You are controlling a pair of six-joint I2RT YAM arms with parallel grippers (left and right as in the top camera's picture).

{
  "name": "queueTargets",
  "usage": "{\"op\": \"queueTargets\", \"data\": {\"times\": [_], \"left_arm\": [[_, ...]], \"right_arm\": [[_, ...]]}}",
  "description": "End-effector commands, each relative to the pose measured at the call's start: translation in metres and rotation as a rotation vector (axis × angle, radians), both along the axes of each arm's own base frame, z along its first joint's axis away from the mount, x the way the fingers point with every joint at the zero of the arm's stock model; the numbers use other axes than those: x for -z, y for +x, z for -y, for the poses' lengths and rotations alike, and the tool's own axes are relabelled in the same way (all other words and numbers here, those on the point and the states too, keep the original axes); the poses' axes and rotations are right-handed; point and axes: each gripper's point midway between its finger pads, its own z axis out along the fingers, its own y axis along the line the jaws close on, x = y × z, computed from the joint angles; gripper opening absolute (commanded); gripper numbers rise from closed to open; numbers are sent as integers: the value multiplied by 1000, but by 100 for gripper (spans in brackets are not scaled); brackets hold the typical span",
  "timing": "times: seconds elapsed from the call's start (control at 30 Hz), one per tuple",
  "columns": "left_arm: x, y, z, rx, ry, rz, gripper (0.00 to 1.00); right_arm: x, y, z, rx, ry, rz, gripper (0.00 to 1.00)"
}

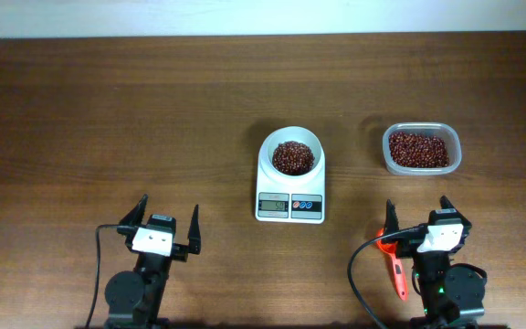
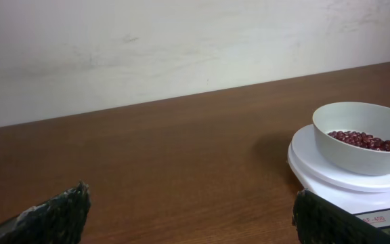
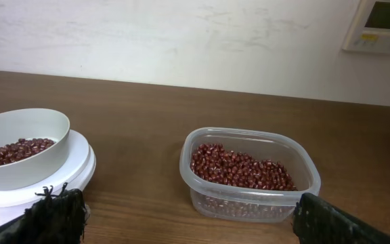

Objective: Scoop and weigh 50g on scale

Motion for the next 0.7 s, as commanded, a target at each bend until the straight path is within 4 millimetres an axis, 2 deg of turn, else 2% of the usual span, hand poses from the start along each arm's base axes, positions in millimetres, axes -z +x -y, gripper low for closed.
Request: {"op": "queueTargets", "data": {"times": [0.0, 0.13, 0.3, 0.67], "left_arm": [[3, 0, -2, -11, -9, -4, 99], [3, 0, 0, -6, -8, -2, 99], [3, -1, 10, 37, -9, -3, 99], [5, -1, 11, 39, -8, -10, 99]], "right_arm": [[3, 0, 1, 5, 5, 1, 99], [3, 0, 1, 5, 5, 1, 99], [3, 0, 1, 5, 5, 1, 99], [3, 0, 1, 5, 5, 1, 99]]}}
